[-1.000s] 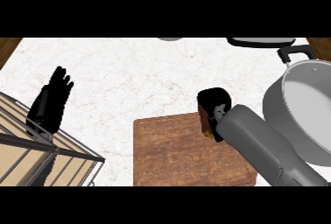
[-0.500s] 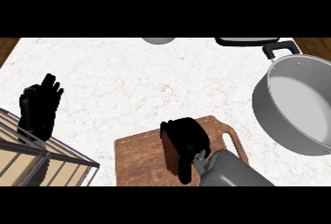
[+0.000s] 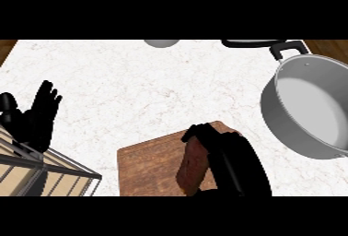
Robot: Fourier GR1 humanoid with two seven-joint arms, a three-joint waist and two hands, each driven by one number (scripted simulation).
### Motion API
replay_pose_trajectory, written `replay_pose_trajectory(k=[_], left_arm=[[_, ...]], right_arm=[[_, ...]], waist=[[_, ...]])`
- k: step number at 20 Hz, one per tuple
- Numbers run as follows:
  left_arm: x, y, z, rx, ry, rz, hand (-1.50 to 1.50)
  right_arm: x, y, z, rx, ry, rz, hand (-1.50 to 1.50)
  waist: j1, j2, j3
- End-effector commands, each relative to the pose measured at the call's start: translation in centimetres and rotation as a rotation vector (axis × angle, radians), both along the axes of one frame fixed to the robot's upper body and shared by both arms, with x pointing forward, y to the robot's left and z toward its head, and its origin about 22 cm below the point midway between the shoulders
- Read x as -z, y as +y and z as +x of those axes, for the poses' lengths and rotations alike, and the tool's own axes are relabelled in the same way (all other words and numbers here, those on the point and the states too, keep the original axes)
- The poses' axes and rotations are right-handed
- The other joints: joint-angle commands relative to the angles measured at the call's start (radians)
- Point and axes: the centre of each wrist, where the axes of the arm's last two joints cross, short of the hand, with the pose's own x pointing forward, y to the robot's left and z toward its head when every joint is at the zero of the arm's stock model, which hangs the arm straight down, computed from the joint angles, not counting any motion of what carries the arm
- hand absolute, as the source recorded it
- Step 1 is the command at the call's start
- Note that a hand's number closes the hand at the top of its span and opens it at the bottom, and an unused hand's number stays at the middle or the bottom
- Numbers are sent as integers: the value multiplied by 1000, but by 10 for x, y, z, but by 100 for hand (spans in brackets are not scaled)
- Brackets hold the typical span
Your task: Pick the sweet potato from the cutting board and place it in the pot
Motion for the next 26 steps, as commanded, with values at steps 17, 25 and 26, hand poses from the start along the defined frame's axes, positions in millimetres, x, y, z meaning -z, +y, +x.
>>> replay_pose_trajectory(k=[17, 25, 26], left_arm=[[-39, -17, 12, 86, -115, 20, 0], [-48, -33, 20, 103, -115, 15, 0], [-50, -37, 24, 112, -121, 28, 0]], right_arm=[[-56, -131, -29, 461, -287, 171, 150], [-25, -169, 10, 508, -277, 311, 150], [-32, -192, 26, 543, -315, 167, 150]], waist=[[68, 24, 18], [82, 27, 19], [85, 30, 18]])
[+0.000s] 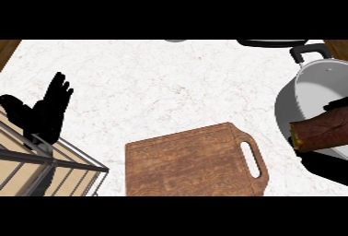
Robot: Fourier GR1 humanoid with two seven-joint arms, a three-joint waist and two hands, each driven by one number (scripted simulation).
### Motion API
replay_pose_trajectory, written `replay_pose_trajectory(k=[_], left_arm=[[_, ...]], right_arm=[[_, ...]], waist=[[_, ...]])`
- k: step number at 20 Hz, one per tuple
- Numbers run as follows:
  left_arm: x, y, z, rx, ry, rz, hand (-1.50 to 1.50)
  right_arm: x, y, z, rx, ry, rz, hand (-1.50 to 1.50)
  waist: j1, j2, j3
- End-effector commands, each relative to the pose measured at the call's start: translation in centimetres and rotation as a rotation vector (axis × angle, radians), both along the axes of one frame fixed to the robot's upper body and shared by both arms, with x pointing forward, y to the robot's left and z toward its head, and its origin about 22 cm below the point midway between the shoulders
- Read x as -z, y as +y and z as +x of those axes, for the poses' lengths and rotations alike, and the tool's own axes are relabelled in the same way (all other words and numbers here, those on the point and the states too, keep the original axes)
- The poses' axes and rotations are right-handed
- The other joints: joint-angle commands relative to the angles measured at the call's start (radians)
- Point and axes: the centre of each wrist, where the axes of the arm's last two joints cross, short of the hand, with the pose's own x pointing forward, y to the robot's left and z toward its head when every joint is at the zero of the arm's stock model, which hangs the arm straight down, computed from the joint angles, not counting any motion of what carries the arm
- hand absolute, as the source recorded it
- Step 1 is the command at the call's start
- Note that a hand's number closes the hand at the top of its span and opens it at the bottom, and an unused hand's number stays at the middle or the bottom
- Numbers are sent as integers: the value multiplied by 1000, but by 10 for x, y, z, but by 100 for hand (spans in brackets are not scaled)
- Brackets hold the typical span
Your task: Pick the sweet potato from the cutting board and place it in the pot
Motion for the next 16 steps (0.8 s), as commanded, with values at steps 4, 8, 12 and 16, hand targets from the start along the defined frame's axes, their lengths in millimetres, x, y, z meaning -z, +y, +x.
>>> replay_pose_trajectory(k=[4, 8, 12, 16], left_arm=[[-39, -16, 5, 42, -135, 36, 0], [-34, -16, 6, 67, -147, 23, 0], [-44, -3, 9, 67, -120, 34, 0], [-42, -8, 9, 54, -135, 26, 0]], right_arm=[[14, -73, 29, 200, 27, -338, 150], [55, -94, 47, 213, 75, -345, 150], [73, -116, 60, 190, 107, -334, 150], [95, -122, 80, 194, 204, -185, 150]], waist=[[20, -16, 21], [27, -12, 21], [28, -13, 21], [40, -12, 21]])
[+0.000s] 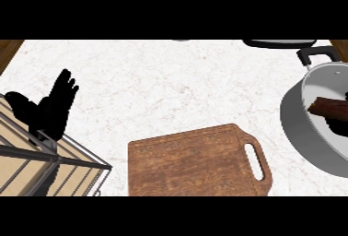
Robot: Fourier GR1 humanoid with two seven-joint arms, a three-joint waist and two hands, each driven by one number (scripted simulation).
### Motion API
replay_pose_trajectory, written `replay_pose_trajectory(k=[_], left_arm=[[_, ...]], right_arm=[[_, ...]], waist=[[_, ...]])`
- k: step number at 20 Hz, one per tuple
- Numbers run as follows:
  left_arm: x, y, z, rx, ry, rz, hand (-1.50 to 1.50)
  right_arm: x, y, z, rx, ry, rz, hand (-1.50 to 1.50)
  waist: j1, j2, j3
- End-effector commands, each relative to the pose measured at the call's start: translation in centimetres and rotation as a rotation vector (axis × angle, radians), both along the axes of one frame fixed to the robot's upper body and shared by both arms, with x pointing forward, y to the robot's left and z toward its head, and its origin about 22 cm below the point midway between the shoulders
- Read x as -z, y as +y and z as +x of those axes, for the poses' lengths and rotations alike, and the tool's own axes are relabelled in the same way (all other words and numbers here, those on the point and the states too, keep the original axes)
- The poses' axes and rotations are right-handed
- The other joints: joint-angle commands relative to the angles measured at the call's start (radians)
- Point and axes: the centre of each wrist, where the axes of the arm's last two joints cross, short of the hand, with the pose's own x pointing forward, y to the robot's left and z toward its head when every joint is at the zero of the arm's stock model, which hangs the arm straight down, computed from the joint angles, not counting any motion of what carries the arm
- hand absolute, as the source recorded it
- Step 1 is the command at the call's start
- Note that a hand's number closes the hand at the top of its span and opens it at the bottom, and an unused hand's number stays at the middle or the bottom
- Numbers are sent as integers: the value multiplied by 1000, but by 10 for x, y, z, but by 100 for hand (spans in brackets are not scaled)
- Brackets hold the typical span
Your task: Pick the sweet potato from the cutting board and place it in the pot
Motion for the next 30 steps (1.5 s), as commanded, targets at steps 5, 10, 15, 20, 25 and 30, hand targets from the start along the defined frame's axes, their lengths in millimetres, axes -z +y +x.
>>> replay_pose_trajectory(k=[5, 10, 15, 20, 25, 30], left_arm=[[-32, -10, 6, 49, -135, 8, 0], [-23, -13, 3, 22, -129, 16, 0], [-25, -8, 4, 22, -136, 17, 0], [-31, 0, 5, 10, -128, 10, 0], [-26, -4, -7, 10, -120, 32, 0], [-34, 2, -7, -2, -134, 27, 0]], right_arm=[[34, -20, 29, -83, 108, 271, -150], [35, -29, 37, -211, 10, 460, -150], [52, -33, 31, -220, -169, 641, -150], [32, -77, 22, -237, -244, 750, -150], [23, -148, -21, -218, -257, 772, -150], [19, -176, -47, -236, -241, 792, -150]], waist=[[12, -20, 23], [10, -24, 25], [-3, -26, 25], [-15, -26, 22], [-11, -27, 24], [-15, -27, 22]])
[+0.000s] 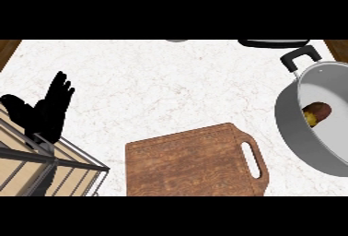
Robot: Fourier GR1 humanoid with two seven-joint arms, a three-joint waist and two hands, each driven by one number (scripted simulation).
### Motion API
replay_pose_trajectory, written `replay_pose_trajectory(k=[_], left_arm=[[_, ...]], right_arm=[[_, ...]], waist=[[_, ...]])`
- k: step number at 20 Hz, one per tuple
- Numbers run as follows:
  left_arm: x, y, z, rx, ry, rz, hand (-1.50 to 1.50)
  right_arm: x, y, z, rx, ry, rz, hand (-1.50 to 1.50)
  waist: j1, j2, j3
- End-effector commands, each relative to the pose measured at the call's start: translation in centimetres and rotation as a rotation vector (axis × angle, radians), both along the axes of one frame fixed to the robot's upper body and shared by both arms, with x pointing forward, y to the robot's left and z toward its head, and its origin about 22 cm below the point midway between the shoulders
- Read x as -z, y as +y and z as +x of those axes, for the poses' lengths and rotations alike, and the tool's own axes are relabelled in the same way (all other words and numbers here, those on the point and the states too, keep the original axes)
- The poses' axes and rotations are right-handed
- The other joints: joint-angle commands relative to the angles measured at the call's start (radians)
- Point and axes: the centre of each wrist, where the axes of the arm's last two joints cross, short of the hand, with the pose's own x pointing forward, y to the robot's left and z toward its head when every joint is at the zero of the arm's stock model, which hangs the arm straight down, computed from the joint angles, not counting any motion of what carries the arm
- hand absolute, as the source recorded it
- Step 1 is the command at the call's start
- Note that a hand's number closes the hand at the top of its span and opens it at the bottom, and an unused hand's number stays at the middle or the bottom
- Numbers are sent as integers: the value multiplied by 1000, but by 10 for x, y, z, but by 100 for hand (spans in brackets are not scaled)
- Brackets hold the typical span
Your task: Pick the sweet potato from the cutting board and place it in the pot
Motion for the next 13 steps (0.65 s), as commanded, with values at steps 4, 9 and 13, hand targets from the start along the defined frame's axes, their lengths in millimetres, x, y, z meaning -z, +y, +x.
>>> replay_pose_trajectory(k=[4, 9, 13], left_arm=[[-31, -12, -1, 19, -128, 27, 0], [-36, -8, 12, 38, -125, 24, 0], [-32, -10, 8, 43, -127, 20, 0]], right_arm=[[-1, -50, -48, -37, 10, 10, -150], [-14, -67, -49, -56, 18, -7, -150], [-14, -85, -68, -28, 18, -1, -150]], waist=[[2, -18, 24], [9, -12, 24], [13, -13, 25]])
